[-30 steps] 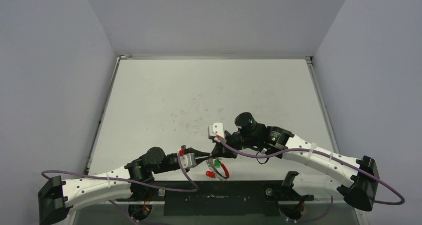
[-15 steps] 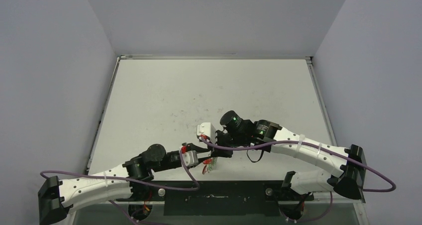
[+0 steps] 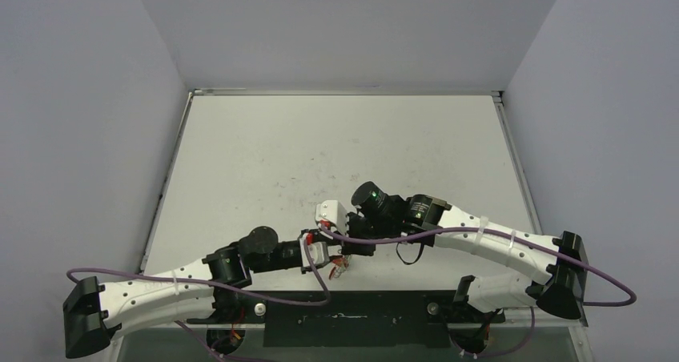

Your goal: Put the keys on the keyring

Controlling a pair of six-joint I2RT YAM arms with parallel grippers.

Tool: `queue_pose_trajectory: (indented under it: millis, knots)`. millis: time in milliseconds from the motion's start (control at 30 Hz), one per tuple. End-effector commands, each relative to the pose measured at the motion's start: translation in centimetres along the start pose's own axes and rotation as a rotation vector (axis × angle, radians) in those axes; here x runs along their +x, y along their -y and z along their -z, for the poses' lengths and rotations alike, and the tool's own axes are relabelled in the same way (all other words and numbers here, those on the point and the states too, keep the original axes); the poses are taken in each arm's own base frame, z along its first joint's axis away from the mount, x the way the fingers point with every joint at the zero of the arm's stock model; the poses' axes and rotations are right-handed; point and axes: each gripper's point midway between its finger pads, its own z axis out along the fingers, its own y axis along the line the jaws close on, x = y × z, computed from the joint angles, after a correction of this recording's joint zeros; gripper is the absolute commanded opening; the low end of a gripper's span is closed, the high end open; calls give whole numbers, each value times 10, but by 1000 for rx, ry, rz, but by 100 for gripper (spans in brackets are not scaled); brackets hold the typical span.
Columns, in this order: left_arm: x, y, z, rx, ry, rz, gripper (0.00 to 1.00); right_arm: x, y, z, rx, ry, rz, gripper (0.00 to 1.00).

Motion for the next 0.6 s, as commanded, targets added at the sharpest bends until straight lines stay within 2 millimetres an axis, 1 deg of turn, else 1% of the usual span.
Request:
queue_pose_trajectory:
  millis: [0, 100, 233, 300, 367, 567]
  knots:
    - [-20, -7, 4, -22, 34, -21, 33, -32, -2, 12, 7, 96, 34, 0]
    - [-20, -8, 7, -32, 39, -22, 32, -33, -2, 14, 8, 99, 38, 0]
    - [-20, -7, 7, -32, 49, -19, 20, -36, -4, 14, 1, 107, 40, 0]
    - [-21, -7, 5, -28, 54, -20, 18, -37, -5, 13, -3, 106, 41, 0]
    - [-22, -7, 3, -23, 59, -20, 17, -37, -5, 13, -3, 104, 41, 0]
    - [-24, -6, -1, -12, 59, -21, 22, -38, -6, 11, -7, 106, 43, 0]
